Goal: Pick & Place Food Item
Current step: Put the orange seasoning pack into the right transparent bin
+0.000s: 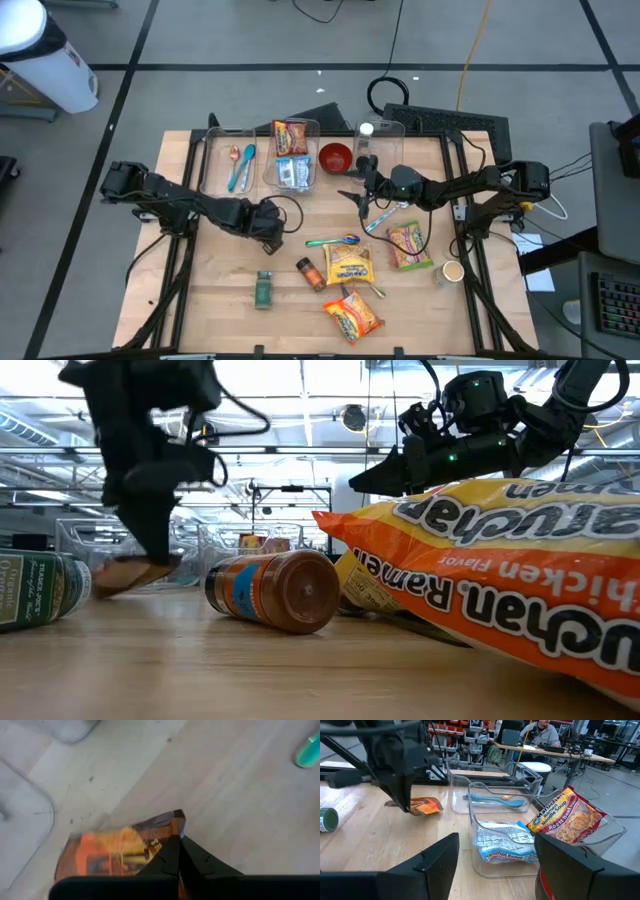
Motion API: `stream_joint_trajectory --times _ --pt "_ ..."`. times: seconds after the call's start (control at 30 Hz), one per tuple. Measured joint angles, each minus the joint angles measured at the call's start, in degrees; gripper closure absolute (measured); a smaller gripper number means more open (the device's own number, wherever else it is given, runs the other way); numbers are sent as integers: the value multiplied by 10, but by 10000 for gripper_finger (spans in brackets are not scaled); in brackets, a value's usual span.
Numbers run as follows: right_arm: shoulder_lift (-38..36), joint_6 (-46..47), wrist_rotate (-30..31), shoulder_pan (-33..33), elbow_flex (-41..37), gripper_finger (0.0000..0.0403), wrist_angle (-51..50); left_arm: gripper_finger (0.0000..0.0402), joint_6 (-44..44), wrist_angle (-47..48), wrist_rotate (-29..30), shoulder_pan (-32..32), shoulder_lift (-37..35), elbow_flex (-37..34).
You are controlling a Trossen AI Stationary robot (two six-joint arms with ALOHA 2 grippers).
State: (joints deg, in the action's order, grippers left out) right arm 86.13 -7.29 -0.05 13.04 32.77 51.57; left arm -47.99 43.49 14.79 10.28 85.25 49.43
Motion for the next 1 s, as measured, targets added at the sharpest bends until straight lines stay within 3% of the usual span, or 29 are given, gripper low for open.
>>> stream_joint_trajectory --times 0.57,0.87,1.0 --pt "0 -1 -17 -1 0 152 11 400 131 30 -1 -3 -1 100" --pt "0 -4 -18 -2 0 152 98 400 182 30 -11 -28 -1 112" --pt "0 -3 -108 -2 16 152 71 401 216 16 -25 -47 -1 112"
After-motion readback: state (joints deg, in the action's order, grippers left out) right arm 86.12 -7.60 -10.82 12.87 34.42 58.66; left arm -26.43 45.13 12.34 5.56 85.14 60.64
